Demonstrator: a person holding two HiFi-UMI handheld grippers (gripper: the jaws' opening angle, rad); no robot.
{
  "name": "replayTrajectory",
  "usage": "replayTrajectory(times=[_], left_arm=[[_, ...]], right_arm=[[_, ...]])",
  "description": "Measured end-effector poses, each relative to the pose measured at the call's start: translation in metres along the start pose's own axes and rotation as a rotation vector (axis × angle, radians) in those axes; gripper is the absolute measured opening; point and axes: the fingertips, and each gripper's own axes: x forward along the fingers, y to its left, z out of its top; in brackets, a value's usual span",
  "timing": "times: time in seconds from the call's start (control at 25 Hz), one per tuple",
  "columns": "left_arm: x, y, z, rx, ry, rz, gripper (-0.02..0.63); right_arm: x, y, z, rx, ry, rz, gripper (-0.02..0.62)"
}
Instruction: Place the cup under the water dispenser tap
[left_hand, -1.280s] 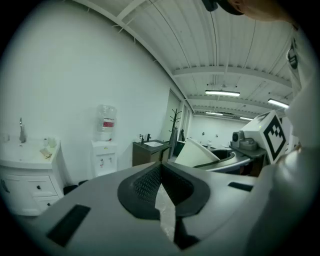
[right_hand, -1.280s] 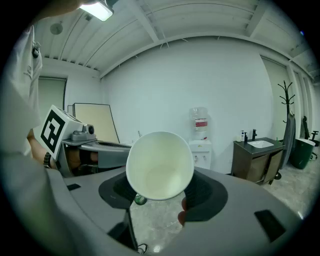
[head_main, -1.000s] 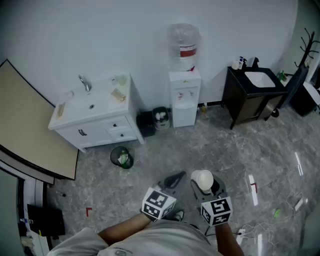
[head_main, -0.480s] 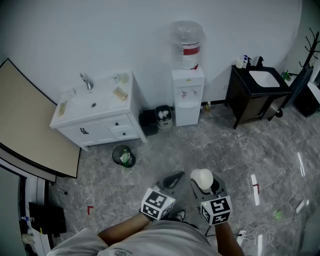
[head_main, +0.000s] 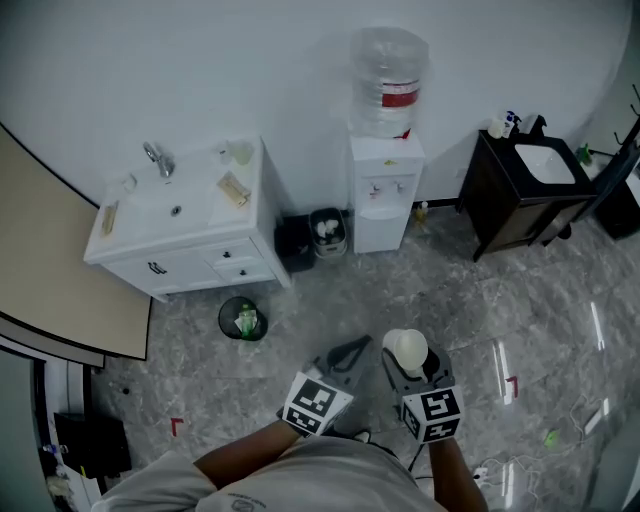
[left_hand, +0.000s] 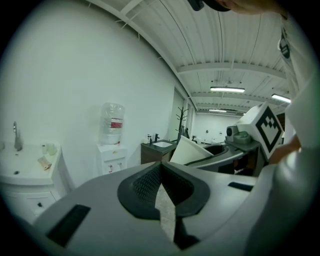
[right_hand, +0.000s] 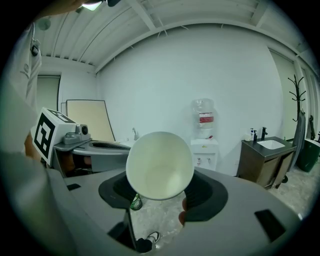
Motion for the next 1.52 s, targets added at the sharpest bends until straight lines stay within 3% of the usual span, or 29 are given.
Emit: replayTrajectory(times=[0.4,0.6,0.96,1.28,1.52], left_arm=[[0.088,0.153,0.039,0.064,0.003,-0.091,0.005],[0.130,0.204,0.052,0.038,0.002,-0.094,0.005],[0.228,0.281,0.067,0.031,-0.028,-0.051,0.005],[0.339,0.355,0.088,0.028,-0.060,0.017,0.005],[0.390,0.395,0.071,0.028,-0.024,0.041,0.005]], right_arm=[[0.169,-0.054,0.061,0.037,0.028,-0.078,0.270],[0.224,-0.086,0.078,0.046,0.048,-0.094,0.270],[0.338,-0.171,0.082,0.038,0.094,-0.073,0.270],[0.458,-0.261,0.081,-0.010,0.139,0.010,0.270],[0.529,-0.295,0.048,-0.026,0.172,0.057,0.270]])
